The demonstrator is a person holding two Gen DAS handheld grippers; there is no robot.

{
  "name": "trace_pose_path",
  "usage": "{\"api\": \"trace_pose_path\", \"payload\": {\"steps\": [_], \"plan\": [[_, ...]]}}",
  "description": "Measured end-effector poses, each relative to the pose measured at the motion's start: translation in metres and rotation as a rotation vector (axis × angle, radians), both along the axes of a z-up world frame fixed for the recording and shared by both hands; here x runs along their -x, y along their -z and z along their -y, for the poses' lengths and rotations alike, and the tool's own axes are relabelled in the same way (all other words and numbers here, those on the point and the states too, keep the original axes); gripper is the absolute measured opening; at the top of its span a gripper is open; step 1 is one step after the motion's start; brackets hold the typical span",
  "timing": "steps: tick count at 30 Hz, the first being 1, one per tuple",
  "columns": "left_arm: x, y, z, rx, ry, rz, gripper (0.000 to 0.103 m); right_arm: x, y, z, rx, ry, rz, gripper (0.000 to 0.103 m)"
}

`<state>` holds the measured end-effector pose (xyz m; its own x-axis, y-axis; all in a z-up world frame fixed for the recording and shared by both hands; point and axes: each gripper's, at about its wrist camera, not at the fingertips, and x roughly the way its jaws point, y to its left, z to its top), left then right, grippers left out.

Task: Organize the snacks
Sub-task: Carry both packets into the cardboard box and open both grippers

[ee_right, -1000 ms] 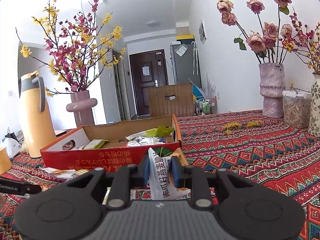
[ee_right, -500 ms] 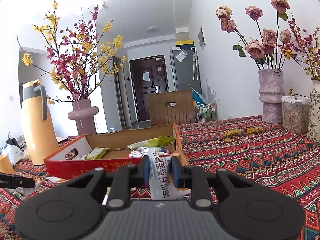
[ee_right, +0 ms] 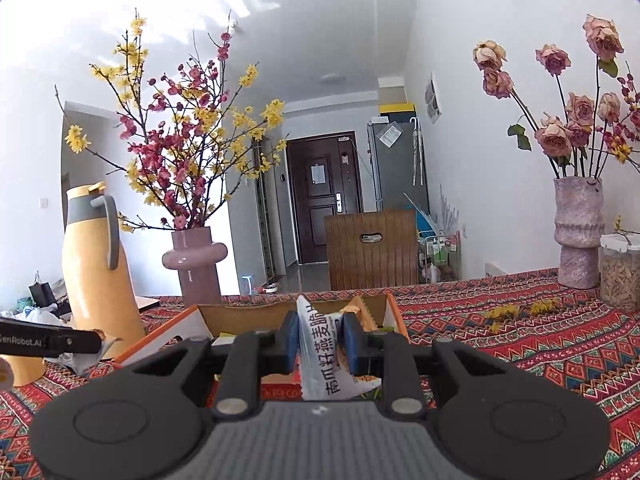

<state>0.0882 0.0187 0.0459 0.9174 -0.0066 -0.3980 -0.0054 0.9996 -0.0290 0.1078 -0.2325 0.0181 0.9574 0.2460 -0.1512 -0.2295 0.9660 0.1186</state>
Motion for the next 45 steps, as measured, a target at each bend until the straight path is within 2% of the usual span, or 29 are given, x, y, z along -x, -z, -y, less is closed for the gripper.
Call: {"api": "trace_pose_path", "payload": {"steps": [7,16,27,34,37,39,41,43,45], "plan": [[-0.017,-0.013,0.011,0.0,0.019,0.051,0.042,-0.029,-0.011,-0.022,0.025,-0.045,0.008,0.022],[-0.049,-0.017,0.021,-0.004,0.013,0.06,0.042,-0.068,-0.016,-0.045,0.061,-0.095,-0.038,0.023],[-0.1,0.019,0.01,0.017,-0.066,-0.009,0.042,-0.111,0.006,-0.054,0.059,-0.117,-0.151,0.022],[-0.105,0.031,0.003,0.028,-0.064,-0.05,0.042,-0.12,0.015,-0.058,0.073,-0.126,-0.201,0.023],[-0.101,0.029,0.002,0.033,-0.068,-0.037,0.047,-0.118,0.013,-0.053,0.053,-0.12,-0.203,0.03],[-0.1,0.027,0.002,0.04,-0.074,-0.024,0.056,-0.117,0.011,-0.049,0.035,-0.107,-0.201,0.047],[-0.097,0.026,0.001,0.042,-0.088,-0.006,0.075,-0.115,0.01,-0.044,0.019,-0.088,-0.193,0.063],[-0.095,0.024,0.0,0.042,-0.096,0.01,0.083,-0.113,0.008,-0.04,0.0,-0.081,-0.188,0.067],[-0.092,0.022,0.0,0.045,-0.108,0.026,0.093,-0.112,0.008,-0.036,-0.014,-0.06,-0.184,0.081]]}}
